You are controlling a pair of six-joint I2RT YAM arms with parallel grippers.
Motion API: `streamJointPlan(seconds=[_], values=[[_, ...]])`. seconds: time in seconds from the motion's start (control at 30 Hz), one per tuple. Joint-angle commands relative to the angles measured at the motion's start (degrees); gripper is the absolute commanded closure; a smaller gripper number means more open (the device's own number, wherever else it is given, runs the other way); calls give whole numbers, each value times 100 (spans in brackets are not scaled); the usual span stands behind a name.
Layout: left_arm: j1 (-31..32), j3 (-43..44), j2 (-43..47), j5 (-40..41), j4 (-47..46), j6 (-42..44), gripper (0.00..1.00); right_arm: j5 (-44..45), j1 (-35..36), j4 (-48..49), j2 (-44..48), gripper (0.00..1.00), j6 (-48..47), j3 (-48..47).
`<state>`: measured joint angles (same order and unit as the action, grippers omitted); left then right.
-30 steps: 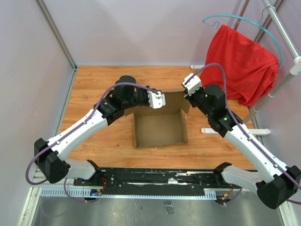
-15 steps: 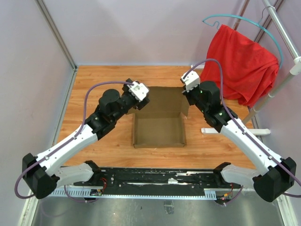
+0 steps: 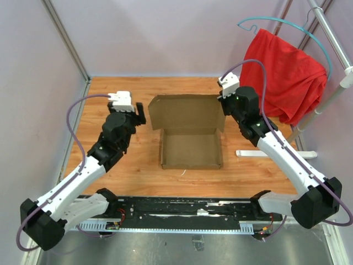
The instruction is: Fold the paper box
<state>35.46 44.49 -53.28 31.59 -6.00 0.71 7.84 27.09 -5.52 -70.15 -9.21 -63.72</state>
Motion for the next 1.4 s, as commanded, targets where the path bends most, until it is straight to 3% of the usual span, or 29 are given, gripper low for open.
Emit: streamJointPlan(seconds=[0.0,0.13,0.43,0.93,1.37], values=[[-1186,61,-96,-17,385,-1783,27,-114,-232,-21,52,99,164,-183],[-1952,267,-688,-930,310,-2365,29,-376,-450,-79,38,99,361,-128],[-1984,204,-1999,-2580,226,-3144,48,-715,-565,-177,-43,99,571,-38],[-809,479,-2157,-2527,458,-2754,56,-1011,-564,-267,-38,99,722,5],[-505,246,-2343,-2403,-269,-3115,59,-1474,-397,-276,243,99,995,332]])
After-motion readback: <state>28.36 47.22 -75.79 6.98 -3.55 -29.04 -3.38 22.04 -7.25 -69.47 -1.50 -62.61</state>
